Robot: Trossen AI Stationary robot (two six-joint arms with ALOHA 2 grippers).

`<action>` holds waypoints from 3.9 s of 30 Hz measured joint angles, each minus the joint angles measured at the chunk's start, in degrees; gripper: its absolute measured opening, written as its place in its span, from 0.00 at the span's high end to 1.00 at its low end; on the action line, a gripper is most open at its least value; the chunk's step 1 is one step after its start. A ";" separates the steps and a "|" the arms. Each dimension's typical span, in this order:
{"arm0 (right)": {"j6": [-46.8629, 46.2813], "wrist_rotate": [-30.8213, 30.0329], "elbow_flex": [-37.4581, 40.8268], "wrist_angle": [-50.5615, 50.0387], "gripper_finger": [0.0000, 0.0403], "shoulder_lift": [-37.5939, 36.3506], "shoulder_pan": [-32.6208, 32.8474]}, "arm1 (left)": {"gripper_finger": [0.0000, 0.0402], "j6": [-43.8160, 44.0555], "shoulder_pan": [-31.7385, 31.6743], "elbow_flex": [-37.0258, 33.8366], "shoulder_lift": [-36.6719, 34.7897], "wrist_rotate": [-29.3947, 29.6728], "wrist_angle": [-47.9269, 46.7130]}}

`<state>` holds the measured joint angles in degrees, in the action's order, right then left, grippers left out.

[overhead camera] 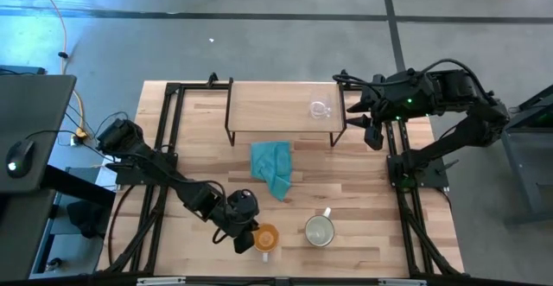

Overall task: Stack small to large cups/mugs on shelf
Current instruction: Put the yellow mug on the shelf

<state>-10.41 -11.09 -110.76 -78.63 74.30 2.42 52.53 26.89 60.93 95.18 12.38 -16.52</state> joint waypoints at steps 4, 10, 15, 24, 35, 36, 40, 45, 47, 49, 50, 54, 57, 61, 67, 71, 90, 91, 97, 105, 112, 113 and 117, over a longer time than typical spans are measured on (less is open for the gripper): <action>0.00 0.00 0.00 0.00 0.67 0.00 0.00 | 0.87 0.04 -0.01 0.00 0.00 1.15 -0.30; 0.00 0.00 0.00 0.00 0.67 0.00 0.00 | 0.87 0.46 -0.39 0.00 -0.02 2.19 -3.34; 0.00 0.00 0.02 0.00 0.67 0.00 0.00 | 0.87 0.41 -0.69 0.00 -0.02 3.02 -4.57; 0.27 -0.03 0.02 0.00 0.67 0.00 0.00 | 0.93 -0.87 -1.05 0.00 -0.02 3.01 -4.29; 1.49 -0.31 0.02 0.00 0.67 0.00 -0.01 | 0.99 -1.73 -1.02 0.00 -0.02 5.94 -4.71; 1.49 -0.31 0.02 0.00 0.67 0.00 -0.01 | 0.99 -1.73 -1.06 0.00 -0.02 6.33 -4.72; 1.49 -0.28 0.02 0.00 0.67 0.00 -0.02 | 0.99 -1.73 -1.07 0.00 -0.02 7.41 -4.83; 1.49 -0.24 0.02 0.00 0.67 0.00 -0.02 | 1.00 -1.66 -1.33 0.00 -0.03 8.59 -6.33; 1.44 -0.23 0.02 0.00 0.67 0.00 -0.01 | 1.00 -1.53 -1.88 0.00 -0.30 8.27 -7.38; 1.43 -0.22 0.02 0.00 0.67 0.00 0.00 | 1.00 -1.70 -2.84 0.00 -0.72 8.18 -8.34; 1.38 -0.22 0.02 0.00 0.67 0.00 -0.02 | 1.00 -1.70 -3.27 0.00 -1.01 8.17 -8.80; 0.13 0.07 0.02 0.00 0.67 -0.02 -0.02 | 1.00 -3.38 -5.00 -0.04 -2.96 8.66 -11.44; -0.02 0.20 0.02 0.00 0.67 -0.02 0.00 | 1.00 -4.93 -6.24 0.38 -4.51 8.97 -13.17; -0.09 0.44 0.02 0.00 0.67 -0.02 0.00 | 1.00 -7.68 -7.64 2.94 -5.07 9.12 -18.78; 0.01 0.43 0.02 -0.02 0.67 -0.02 0.00 | 1.00 -12.71 -10.55 6.62 -5.07 8.55 -23.54; 0.33 0.42 0.02 -0.09 0.67 -0.02 0.00 | 1.00 -16.01 -13.13 8.65 -5.07 6.60 -24.80; -1.20 0.66 0.02 -3.14 0.67 -0.02 0.00 | 1.00 -32.89 -28.95 23.80 -5.12 0.04 -36.37; -1.29 0.70 0.02 -3.35 0.67 -0.02 0.00 | 1.00 -33.89 -29.87 24.44 -5.12 -0.43 -36.39; -2.62 0.87 0.02 -4.47 0.67 -0.02 0.00 | 1.00 -38.82 -35.88 28.57 -5.10 -2.52 -36.65; -3.10 0.94 0.02 -4.74 0.67 -0.02 0.00 | 1.00 -44.55 -44.62 34.31 -5.12 -3.73 -36.68; -3.06 1.02 0.02 -4.74 0.67 -0.02 0.00 | 1.00 -46.33 -52.21 36.24 -5.12 -6.64 -35.07; -2.79 1.07 0.02 -4.74 0.67 -0.02 0.00 | 1.00 -46.34 -53.10 36.24 -5.09 -7.04 -34.80; -2.61 1.07 0.02 -4.72 0.67 -0.02 0.00 | 1.00 -46.34 -55.71 36.24 -4.50 -8.74 -33.48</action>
<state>-13.03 -10.02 -110.74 -83.35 74.28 2.42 6.19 -28.82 97.16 90.68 3.64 -50.00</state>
